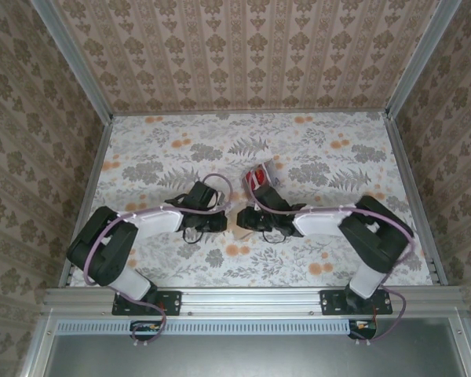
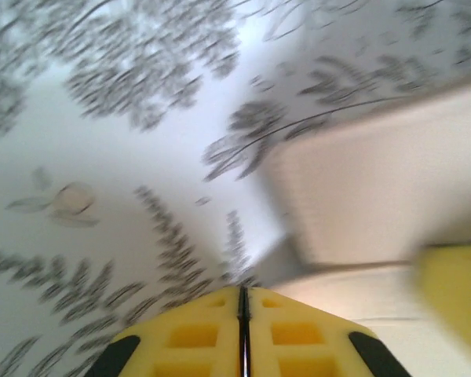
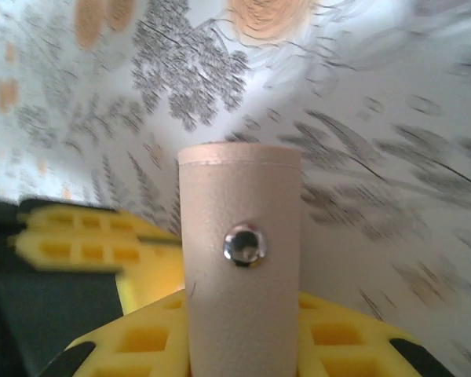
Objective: Put the credit cards into the card holder
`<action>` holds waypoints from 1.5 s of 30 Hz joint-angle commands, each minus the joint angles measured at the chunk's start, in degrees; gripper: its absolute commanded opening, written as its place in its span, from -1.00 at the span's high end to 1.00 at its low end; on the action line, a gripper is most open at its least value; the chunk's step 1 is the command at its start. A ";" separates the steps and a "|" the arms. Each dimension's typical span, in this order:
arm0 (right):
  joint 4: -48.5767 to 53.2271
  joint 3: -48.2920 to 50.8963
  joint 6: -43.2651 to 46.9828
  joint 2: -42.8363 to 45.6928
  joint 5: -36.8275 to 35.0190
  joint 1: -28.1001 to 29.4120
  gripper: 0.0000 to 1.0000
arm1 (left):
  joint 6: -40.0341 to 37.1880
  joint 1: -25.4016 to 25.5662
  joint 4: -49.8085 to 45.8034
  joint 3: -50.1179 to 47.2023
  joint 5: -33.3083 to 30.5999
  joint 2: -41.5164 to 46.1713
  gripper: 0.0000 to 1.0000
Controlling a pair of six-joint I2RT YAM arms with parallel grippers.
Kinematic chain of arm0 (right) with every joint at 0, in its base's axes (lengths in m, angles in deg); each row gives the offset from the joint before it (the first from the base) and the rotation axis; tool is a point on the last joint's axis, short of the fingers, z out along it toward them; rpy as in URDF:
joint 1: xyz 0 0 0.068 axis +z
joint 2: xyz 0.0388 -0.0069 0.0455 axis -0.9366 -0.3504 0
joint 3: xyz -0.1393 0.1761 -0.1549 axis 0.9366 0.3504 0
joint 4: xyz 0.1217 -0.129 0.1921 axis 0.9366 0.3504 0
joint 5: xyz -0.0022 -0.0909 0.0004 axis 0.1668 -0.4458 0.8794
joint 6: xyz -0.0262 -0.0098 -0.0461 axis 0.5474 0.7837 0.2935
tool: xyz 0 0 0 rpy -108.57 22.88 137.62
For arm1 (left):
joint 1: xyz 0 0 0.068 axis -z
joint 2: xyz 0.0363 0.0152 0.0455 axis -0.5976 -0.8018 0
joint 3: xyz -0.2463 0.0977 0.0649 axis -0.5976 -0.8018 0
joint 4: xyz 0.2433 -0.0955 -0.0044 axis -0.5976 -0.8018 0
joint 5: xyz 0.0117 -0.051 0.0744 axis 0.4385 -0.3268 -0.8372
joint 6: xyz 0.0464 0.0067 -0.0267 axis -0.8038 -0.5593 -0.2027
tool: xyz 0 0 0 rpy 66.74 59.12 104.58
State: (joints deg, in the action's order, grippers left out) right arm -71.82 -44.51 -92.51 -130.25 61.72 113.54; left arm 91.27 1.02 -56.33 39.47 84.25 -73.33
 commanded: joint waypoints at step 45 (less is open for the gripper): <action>25.94 8.50 17.09 25.06 -1.50 -23.25 0.32 | 1.45 5.13 3.69 19.08 8.73 -9.67 0.68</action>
State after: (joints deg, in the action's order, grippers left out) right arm -39.58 -36.38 -77.49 -103.45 52.58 91.75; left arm 92.58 5.04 -51.45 55.95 91.60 -82.07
